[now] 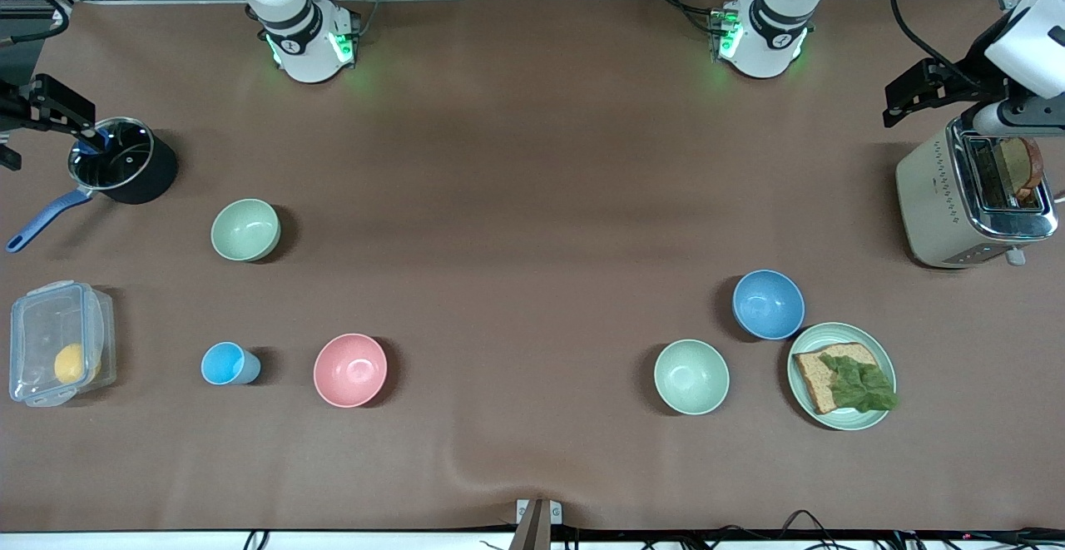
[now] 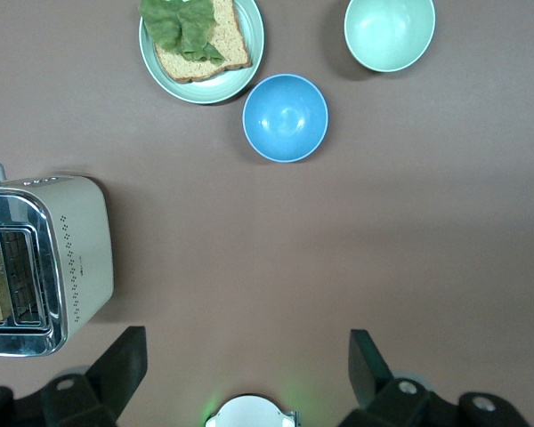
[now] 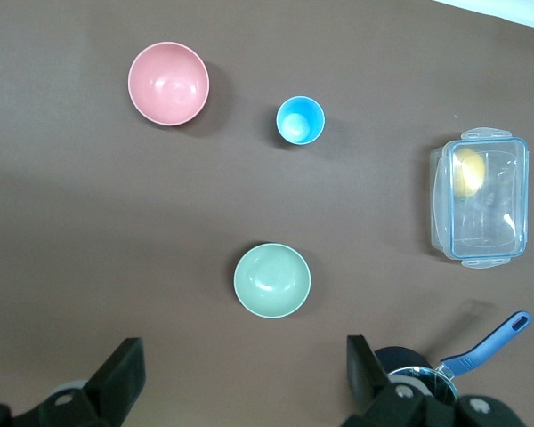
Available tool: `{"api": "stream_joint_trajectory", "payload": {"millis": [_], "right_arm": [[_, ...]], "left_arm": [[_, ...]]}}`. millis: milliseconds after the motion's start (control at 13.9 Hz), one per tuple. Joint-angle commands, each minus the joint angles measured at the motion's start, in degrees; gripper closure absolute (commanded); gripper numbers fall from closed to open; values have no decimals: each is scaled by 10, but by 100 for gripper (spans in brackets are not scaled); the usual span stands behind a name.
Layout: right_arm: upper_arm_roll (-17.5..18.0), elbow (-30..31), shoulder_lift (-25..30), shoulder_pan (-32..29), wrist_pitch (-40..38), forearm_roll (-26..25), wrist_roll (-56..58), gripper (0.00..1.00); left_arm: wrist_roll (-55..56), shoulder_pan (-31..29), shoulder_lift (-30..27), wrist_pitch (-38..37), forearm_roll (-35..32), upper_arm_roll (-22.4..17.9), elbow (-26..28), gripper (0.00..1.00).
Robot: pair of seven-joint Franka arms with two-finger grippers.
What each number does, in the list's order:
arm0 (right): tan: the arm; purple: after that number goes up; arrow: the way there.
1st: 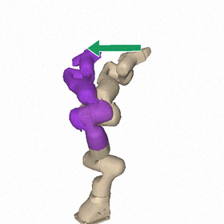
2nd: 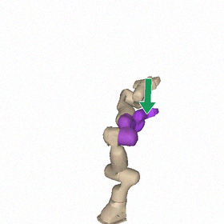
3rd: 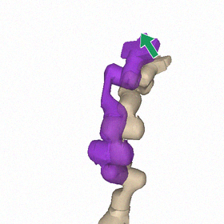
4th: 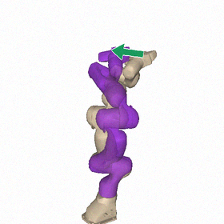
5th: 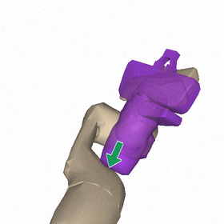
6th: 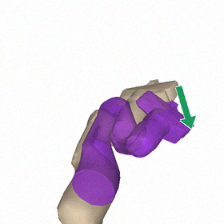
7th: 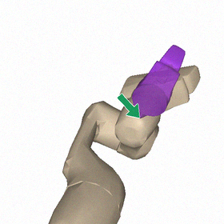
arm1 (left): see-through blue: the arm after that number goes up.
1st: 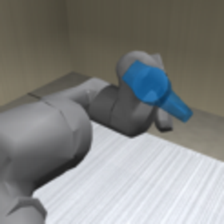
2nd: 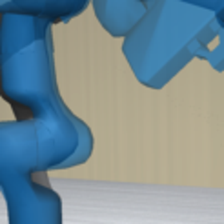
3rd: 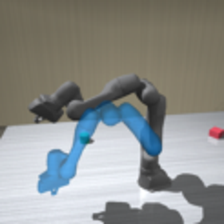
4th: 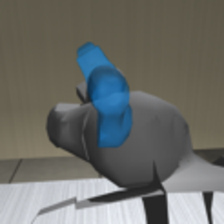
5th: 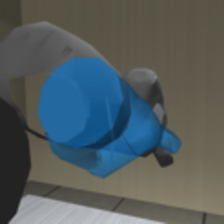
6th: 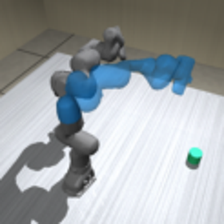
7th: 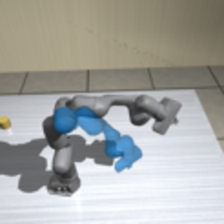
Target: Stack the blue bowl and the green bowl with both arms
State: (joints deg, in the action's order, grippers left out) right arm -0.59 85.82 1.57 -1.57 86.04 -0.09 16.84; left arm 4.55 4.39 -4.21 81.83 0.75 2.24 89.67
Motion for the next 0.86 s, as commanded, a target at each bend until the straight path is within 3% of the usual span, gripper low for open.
{"api": "stream_joint_trajectory", "payload": {"millis": [0,792], "right_arm": [[0,8,5,-4,3,0,-2,0],[0,8,-2,-3,0,-1,-1,0]], "left_arm": [[0,-5,-7,-7,16,1,0,0],[3,-5,13,-5,36,-2,-18,0]]}}
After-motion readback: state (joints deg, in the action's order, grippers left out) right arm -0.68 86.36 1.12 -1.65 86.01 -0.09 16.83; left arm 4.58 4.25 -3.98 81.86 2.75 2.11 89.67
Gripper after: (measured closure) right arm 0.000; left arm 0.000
